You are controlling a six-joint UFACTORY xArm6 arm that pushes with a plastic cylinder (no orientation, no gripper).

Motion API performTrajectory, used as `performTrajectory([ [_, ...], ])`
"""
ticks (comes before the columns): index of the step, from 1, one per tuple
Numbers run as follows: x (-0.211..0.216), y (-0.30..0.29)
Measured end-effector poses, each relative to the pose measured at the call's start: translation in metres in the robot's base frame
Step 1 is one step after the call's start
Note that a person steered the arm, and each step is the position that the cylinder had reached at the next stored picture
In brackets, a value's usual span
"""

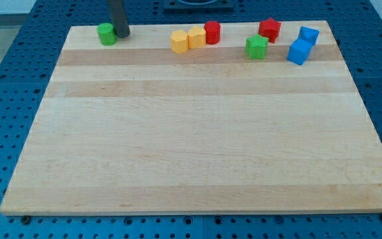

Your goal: Point your arm to the top center

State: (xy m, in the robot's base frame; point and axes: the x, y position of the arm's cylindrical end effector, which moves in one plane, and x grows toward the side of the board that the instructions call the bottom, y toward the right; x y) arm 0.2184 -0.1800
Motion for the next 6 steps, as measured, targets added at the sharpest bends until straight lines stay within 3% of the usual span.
performTrajectory([
  [4,0.000,-0.011],
  [6,-0.007,0.094],
])
